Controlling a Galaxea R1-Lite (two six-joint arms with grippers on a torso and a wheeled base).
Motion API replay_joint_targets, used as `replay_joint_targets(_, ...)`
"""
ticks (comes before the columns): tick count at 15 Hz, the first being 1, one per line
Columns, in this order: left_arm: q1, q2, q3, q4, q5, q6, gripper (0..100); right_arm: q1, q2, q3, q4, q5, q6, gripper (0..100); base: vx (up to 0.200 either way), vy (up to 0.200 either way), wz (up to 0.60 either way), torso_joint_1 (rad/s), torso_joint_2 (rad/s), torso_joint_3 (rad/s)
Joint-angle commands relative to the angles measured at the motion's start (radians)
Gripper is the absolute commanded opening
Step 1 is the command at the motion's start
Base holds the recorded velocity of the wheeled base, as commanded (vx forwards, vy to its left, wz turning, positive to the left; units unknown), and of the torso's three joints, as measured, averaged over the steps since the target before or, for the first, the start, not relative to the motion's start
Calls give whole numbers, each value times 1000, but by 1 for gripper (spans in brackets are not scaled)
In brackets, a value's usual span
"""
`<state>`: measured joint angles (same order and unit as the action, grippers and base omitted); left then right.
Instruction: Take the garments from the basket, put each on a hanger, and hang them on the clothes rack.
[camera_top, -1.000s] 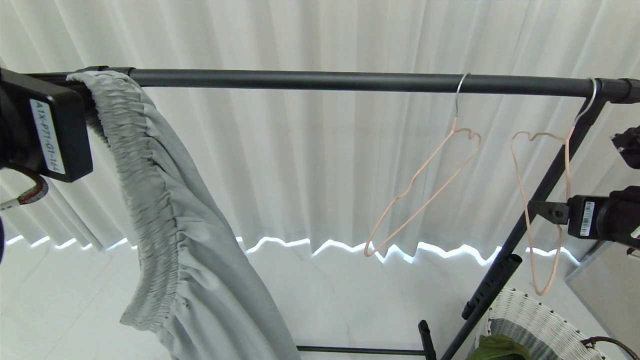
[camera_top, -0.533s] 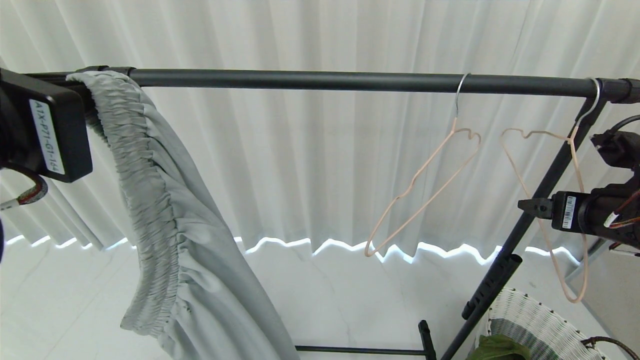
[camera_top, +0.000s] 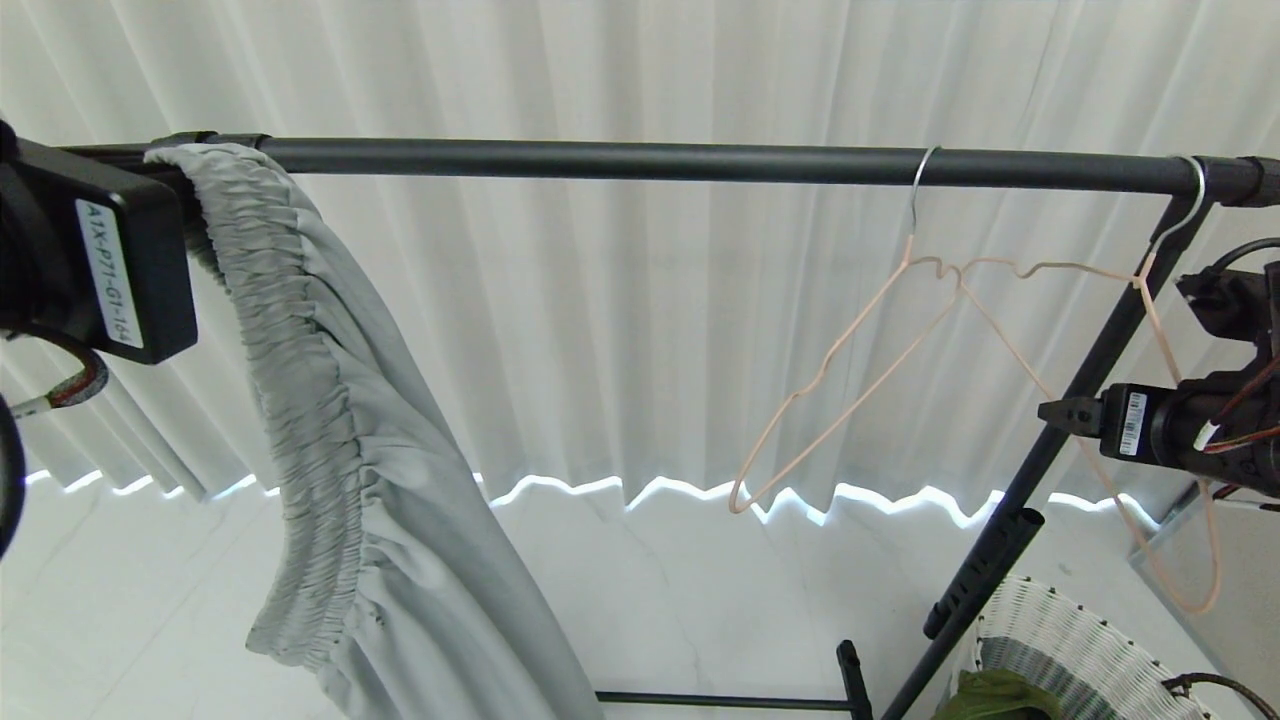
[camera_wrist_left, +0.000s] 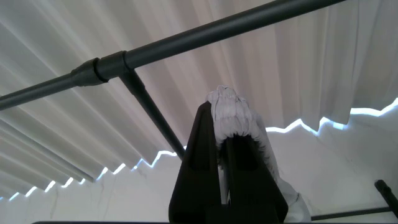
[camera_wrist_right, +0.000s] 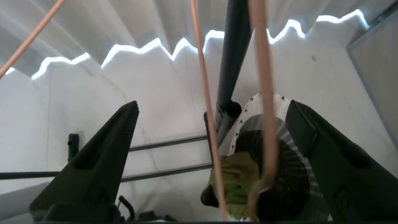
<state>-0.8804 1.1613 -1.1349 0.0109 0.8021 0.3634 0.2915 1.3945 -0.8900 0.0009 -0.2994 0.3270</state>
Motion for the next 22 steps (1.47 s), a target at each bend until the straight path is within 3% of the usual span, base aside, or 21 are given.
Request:
replay_joint_targets(1, 0, 1, 1, 0, 0, 0, 0, 2, 1, -1, 16, 0, 14, 100, 0, 0, 0, 0, 0, 0)
replay_joint_targets(5, -2, 1, 1, 0, 0, 0, 0, 2, 3, -1, 24, 0, 37, 100, 0, 0, 0, 0, 0, 0)
replay_joint_targets(6, -2, 1, 1, 0, 0, 0, 0, 2, 3, -1, 24, 0, 37, 0, 0, 0, 0, 0, 0, 0)
replay_joint_targets(16, -2, 1, 0, 0, 0, -1, 0, -12, 12, -3, 24, 0, 35, 0, 0, 0, 0, 0, 0, 0)
replay_joint_targets(22, -2, 1, 3, 0, 0, 0, 0, 9, -94, -6, 22, 9, 7, 0, 0, 0, 0, 0, 0, 0)
